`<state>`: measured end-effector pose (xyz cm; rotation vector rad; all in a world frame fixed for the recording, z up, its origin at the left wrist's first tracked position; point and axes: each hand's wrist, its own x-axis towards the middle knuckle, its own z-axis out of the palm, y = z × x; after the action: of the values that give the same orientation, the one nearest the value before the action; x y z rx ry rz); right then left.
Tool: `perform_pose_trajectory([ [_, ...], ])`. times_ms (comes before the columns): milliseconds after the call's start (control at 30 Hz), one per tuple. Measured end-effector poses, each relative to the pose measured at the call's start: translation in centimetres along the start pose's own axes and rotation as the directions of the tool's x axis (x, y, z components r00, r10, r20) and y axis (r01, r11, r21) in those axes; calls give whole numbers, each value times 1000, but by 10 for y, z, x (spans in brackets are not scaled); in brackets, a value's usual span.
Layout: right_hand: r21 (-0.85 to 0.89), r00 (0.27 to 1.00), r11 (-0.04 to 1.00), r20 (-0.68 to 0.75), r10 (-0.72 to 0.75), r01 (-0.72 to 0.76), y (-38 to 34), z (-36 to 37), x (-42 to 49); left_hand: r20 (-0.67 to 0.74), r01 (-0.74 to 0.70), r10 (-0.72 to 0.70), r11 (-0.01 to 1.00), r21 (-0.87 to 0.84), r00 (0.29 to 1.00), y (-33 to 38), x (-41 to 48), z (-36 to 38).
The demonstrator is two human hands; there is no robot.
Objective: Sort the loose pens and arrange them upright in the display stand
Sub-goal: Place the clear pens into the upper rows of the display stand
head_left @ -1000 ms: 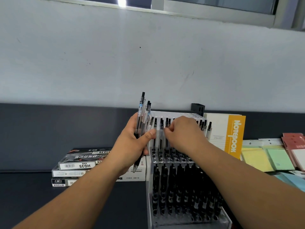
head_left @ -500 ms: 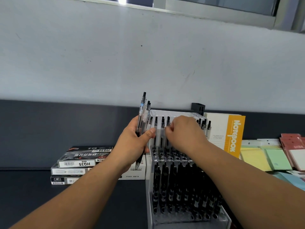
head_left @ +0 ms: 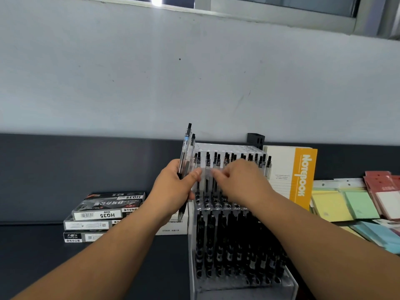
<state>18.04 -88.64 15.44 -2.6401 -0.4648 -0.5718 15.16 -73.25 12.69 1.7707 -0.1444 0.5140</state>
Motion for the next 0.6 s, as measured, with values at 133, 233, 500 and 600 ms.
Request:
perform_pose_trajectory([
  [133,563,990,817,6,144,-122,-6,-22,4,76,-4,10,997,-71,997,8,0,1],
  [233,752,970,613,208,128,-242,-10,-25,7,140,-19,30,997,-81,990,13,-3,3],
  [500,852,936,396,348,58,-342,-11,-27,8,143,11,13,987,-161,990,12,-6,1],
  [600,865,942,382,329,59,-326,-15,-27,8,138,26,1,981,-191,991,12,-5,1],
])
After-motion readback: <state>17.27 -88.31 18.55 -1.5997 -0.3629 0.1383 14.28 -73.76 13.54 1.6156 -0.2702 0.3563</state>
